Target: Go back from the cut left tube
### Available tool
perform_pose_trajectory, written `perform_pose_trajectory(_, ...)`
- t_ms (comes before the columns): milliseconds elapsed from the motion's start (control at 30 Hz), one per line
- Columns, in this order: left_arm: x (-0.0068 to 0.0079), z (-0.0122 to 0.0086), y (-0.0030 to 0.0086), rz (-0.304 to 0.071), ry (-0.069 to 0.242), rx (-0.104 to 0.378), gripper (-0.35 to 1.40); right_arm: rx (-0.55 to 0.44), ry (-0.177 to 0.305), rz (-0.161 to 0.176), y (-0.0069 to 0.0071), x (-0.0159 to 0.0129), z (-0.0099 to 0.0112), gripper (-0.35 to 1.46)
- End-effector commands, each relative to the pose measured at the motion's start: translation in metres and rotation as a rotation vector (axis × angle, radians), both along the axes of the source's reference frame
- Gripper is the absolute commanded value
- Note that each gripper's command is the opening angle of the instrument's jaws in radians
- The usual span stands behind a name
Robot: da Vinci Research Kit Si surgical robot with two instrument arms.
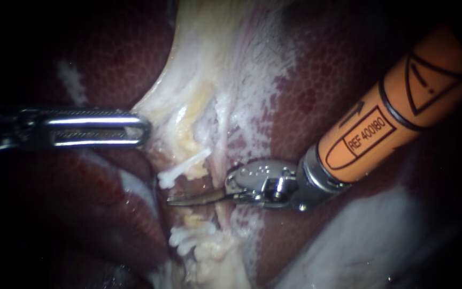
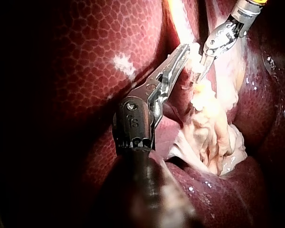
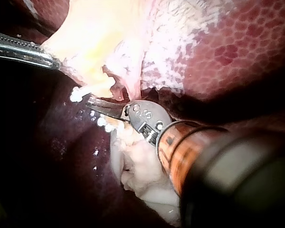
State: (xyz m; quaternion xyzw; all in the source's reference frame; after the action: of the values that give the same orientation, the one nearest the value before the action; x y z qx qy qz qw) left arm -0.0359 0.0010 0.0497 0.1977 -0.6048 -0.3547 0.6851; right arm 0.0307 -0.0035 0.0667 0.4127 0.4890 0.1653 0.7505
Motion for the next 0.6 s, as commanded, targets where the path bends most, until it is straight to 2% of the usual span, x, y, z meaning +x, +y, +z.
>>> perform_pose_trajectory(33, 0.0000, 0.0000, 0.0000, 0.000, 0.000, 0.000, -0.35, 0.000, 0.000, 0.000, 0.0000, 0.0000, 0.0000, -0.35)
perform_pose_trajectory(267, 0.0000, 0.0001, 0.0000, 0.000, 0.000, 0.000, -0.35, 0.000, 0.000, -0.001, 0.0000, -0.0001, 0.0000, -0.35)
perform_pose_trajectory(433, 0.0000, 0.0000, 0.0000, 0.000, 0.000, 0.000, -0.35, 0.005, 0.020, 0.011, 0.0000, -0.0003, 0.0000, -0.35)
perform_pose_trajectory(600, 0.0000, 0.0001, -0.0001, 0.000, 0.000, -0.001, -0.35, 0.005, 0.022, 0.013, 0.0002, -0.0004, 0.0003, 0.27)
